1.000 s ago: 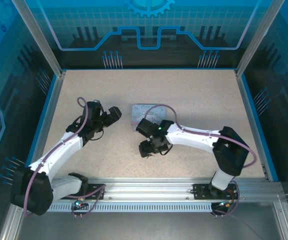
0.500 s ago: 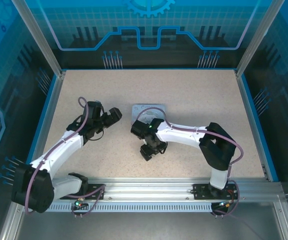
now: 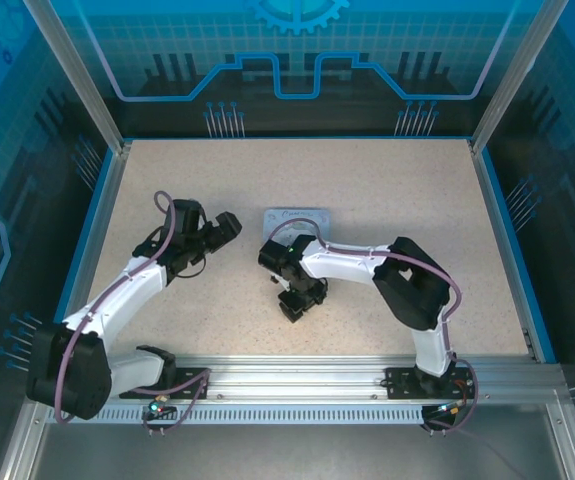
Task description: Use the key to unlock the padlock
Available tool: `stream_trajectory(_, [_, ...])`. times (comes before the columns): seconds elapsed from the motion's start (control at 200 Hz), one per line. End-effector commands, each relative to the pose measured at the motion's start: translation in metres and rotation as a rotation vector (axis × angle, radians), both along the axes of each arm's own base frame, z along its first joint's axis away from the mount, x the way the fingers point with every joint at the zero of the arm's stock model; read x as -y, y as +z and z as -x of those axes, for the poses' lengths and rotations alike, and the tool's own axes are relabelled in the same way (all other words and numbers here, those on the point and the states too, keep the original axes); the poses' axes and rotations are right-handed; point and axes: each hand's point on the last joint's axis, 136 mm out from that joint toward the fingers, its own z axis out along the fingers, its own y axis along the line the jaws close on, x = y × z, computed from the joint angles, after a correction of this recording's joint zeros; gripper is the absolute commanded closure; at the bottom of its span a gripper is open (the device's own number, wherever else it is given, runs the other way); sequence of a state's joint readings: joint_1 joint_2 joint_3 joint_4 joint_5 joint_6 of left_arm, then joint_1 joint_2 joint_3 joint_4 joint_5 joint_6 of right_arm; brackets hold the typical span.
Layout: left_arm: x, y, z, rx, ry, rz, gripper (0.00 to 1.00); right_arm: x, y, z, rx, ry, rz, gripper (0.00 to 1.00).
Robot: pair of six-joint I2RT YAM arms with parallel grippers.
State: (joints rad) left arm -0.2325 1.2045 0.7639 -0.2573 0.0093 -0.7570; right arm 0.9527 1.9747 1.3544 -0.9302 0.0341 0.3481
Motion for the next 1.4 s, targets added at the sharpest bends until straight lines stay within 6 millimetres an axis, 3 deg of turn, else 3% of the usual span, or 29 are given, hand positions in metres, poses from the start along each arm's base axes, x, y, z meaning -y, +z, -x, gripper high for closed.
stream_trajectory(0.0, [0.002,0.007,-0.006,0.001,-0.004,0.021,0.01,-0.004,-0.002,-0.004,-0.034,0.01,-0.015,0.49])
stream_trajectory(0.435, [0.004,0.006,-0.009,-0.006,-0.005,0.034,0.01,-0.006,-0.003,-0.005,-0.055,0.007,-0.022,0.71])
stream_trajectory(0.665, [0.005,0.005,-0.009,-0.01,-0.004,0.039,0.01,-0.007,0.005,-0.001,-0.064,0.028,-0.045,0.53])
stream_trajectory(1.176, [0.003,0.001,-0.005,-0.026,0.017,0.052,0.01,0.015,0.001,0.008,-0.087,0.136,0.027,0.51])
stream_trajectory(1.396, [0.001,-0.002,-0.005,-0.034,0.035,0.054,0.01,0.011,-0.01,0.008,-0.078,0.161,0.054,0.53])
